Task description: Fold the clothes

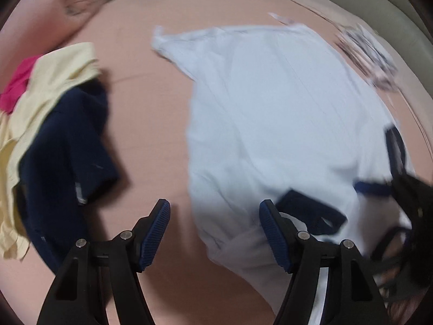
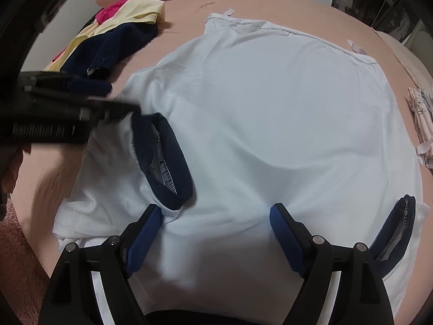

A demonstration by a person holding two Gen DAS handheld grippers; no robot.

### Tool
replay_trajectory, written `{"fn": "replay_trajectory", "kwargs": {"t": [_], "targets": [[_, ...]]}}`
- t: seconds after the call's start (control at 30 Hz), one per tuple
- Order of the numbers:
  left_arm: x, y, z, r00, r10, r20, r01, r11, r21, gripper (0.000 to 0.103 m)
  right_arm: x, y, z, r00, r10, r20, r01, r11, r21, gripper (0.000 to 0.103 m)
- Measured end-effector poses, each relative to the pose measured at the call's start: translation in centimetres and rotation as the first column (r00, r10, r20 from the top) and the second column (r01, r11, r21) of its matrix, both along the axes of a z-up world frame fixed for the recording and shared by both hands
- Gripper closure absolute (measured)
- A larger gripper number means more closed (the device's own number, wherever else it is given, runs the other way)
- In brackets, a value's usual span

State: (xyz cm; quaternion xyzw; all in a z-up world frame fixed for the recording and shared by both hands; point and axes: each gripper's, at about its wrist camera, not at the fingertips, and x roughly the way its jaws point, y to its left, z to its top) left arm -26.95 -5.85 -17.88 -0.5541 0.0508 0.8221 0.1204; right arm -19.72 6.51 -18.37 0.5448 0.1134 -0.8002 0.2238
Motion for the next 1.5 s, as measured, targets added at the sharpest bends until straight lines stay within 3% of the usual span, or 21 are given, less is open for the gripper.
{"fn": "replay_trajectory", "kwargs": {"t": [0.17,0.23,0.33,0.4,0.5,0.53,0.7,0.8,0.87,0.93,1.0,1.07,1.17,1.27,1.33,1.43,1.5], "targets": [[2.4,0.1,0.4,0.996,-0.09,0.011,0.09,0.996,0.005,0.036,0.6,0.2,0.7,1.0,-0.005,-0.019,0.005,1.0,-0.011,0.02],[3.2,-0.1,0.7,0.995,-0.1,-0.016,0.099,0.995,-0.01,0.036,0.9,0.5,1.6,0.999,-0.022,-0.046,0.02,0.999,-0.031,0.022],[4.1,-0.4,1.6,0.992,-0.117,-0.051,0.119,0.993,0.026,0.036,1.5,0.9,3.0,0.995,-0.047,-0.085,0.042,0.997,-0.061,0.022],[4.5,-0.4,1.9,0.987,-0.145,-0.064,0.147,0.988,0.036,0.036,1.9,0.0,3.2,0.996,0.017,-0.09,-0.021,0.999,-0.046,0.022],[4.6,0.3,1.3,0.98,-0.197,-0.037,0.197,0.98,0.014,0.036,-1.9,0.9,-0.5,0.996,0.073,-0.052,-0.071,0.996,0.058,0.022],[4.4,0.8,0.8,0.978,-0.209,-0.024,0.209,0.978,-0.009,0.036,-0.6,0.9,-1.3,0.998,0.053,-0.046,-0.051,0.998,0.038,0.022],[4.0,1.5,0.3,0.973,-0.226,-0.042,0.225,0.974,-0.026,0.034,-0.5,1.6,-1.3,0.999,0.031,-0.029,-0.03,0.998,0.047,0.022],[1.8,2.0,0.4,0.977,-0.168,-0.132,0.148,0.978,-0.149,0.034,-0.8,2.1,-1.6,1.0,0.018,-0.02,-0.017,0.999,0.034,0.021],[-0.9,1.2,0.7,0.979,-0.066,-0.193,0.03,0.983,-0.182,0.034,-0.8,2.2,-1.7,1.0,0.013,-0.02,-0.012,0.999,0.037,0.021],[-3.4,-0.1,0.8,0.982,0.024,-0.186,-0.055,0.985,-0.161,0.035,-0.7,2.5,-1.8,1.0,0.007,-0.02,-0.006,0.999,0.034,0.021],[-4.3,-1.1,1.7,0.985,0.065,-0.159,-0.077,0.994,-0.072,0.035,-0.7,2.8,-1.8,1.0,0.006,-0.014,-0.006,0.999,0.032,0.021],[-2.8,-1.1,3.4,0.984,0.005,-0.178,-0.002,1.0,0.013,0.035,-0.6,3.4,-1.1,1.0,0.002,-0.012,-0.002,1.0,0.018,0.021],[0.7,0.6,3.8,0.975,-0.177,-0.133,0.179,0.984,0.005,0.035,-0.4,4.3,0.2,0.999,0.0,-0.036,-0.002,0.998,-0.068,0.021],[2.4,1.9,2.0,0.956,-0.29,-0.037,0.289,0.957,-0.033,0.035,-1.6,3.5,-0.6,0.999,0.019,-0.029,-0.021,0.999,-0.047,0.021],[1.9,2.2,0.2,0.964,-0.265,-0.032,0.259,0.959,-0.117,0.035,-1.5,2.2,-1.6,1.0,0.006,-0.002,-0.006,0.999,0.032,0.021],[-0.9,0.5,-0.5,0.995,-0.076,-0.061,0.074,0.997,-0.035,0.034,-1.3,2.6,-1.6,1.0,0.001,-0.004,-0.001,0.999,0.043,0.021],[-1.8,-0.6,0.0,0.999,0.021,-0.05,-0.018,0.999,0.051,0.035,-0.8,3.5,-1.3,1.0,0.005,-0.005,-0.005,0.999,0.037,0.021]]}}
